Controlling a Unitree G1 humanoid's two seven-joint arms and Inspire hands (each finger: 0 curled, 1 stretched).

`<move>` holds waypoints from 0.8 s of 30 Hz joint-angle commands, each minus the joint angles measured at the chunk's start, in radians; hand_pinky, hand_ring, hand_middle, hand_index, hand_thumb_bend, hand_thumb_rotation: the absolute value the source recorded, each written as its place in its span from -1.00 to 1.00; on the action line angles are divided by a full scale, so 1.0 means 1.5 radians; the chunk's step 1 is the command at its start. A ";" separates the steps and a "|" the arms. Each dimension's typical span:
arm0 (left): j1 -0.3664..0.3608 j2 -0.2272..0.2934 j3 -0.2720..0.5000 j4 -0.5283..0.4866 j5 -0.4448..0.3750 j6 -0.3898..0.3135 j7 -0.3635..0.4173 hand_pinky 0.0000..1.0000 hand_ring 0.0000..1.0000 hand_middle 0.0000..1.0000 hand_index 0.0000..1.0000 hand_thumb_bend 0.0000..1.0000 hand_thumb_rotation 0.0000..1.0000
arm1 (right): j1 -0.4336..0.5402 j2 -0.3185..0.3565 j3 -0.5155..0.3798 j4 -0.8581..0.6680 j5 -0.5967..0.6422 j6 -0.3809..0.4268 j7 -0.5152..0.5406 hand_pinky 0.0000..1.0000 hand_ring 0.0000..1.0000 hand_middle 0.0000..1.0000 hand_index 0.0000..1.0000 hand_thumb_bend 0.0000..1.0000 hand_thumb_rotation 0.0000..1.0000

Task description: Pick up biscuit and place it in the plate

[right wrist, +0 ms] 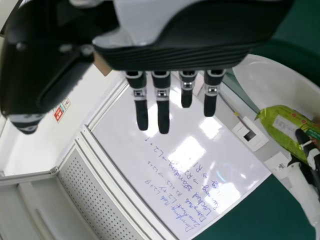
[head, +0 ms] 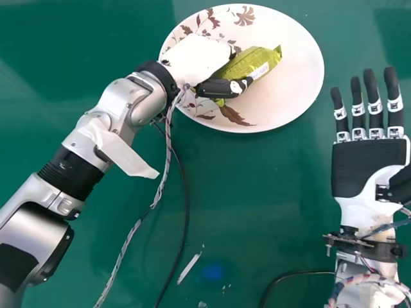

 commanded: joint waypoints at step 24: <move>0.036 0.024 -0.007 -0.069 0.009 0.029 -0.107 -0.66 -0.33 0.81 0.88 1.00 0.98 | 0.005 0.008 0.000 0.039 0.011 -0.042 0.082 0.80 0.85 0.75 0.64 1.00 0.05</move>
